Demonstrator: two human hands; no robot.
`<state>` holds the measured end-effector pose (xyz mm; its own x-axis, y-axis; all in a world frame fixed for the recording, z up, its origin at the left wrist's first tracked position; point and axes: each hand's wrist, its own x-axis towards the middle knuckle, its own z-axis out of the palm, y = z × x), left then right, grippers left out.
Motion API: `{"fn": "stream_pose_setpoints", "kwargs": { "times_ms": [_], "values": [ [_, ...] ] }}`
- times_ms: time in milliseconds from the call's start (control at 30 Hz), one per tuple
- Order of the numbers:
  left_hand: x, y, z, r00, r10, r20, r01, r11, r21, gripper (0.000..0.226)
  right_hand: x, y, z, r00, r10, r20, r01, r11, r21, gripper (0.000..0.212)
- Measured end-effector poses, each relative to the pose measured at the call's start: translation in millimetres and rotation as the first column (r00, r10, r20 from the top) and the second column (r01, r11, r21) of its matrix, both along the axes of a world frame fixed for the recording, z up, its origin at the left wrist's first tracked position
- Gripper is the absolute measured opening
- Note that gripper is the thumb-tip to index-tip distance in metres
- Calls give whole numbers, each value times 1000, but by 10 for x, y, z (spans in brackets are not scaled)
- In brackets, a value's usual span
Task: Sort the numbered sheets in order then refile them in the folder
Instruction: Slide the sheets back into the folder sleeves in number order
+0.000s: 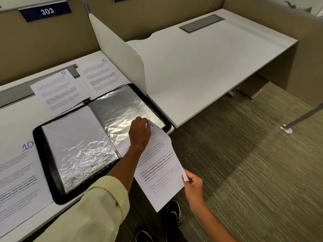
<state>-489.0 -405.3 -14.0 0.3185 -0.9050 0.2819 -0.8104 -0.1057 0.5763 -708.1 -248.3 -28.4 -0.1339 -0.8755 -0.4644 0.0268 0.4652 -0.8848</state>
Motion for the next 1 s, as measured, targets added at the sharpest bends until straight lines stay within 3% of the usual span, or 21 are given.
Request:
{"fn": "stream_pose_setpoints", "kwargs": {
  "times_ms": [300,533,767,833,1000],
  "values": [
    [-16,-71,92,999,-3,50,4,999,-36,10,72,34,93,983,167,-72,-177,972,-153,31],
    [-43,-17,54,997,-66,34,67,997,-28,8,296,-129,178,975,218,-43,-222,965,-138,28],
    [-18,40,2,990,-120,-70,121,993,9,9,373,-358,121,995,100,-24,-101,993,-59,13],
    [41,65,-11,987,-134,-84,139,989,48,18,322,-344,82,999,53,-1,-53,998,-28,20],
    [254,273,-90,990,-116,73,110,990,86,36,227,-310,-9,999,-39,-12,39,998,53,25]
  ]
}}
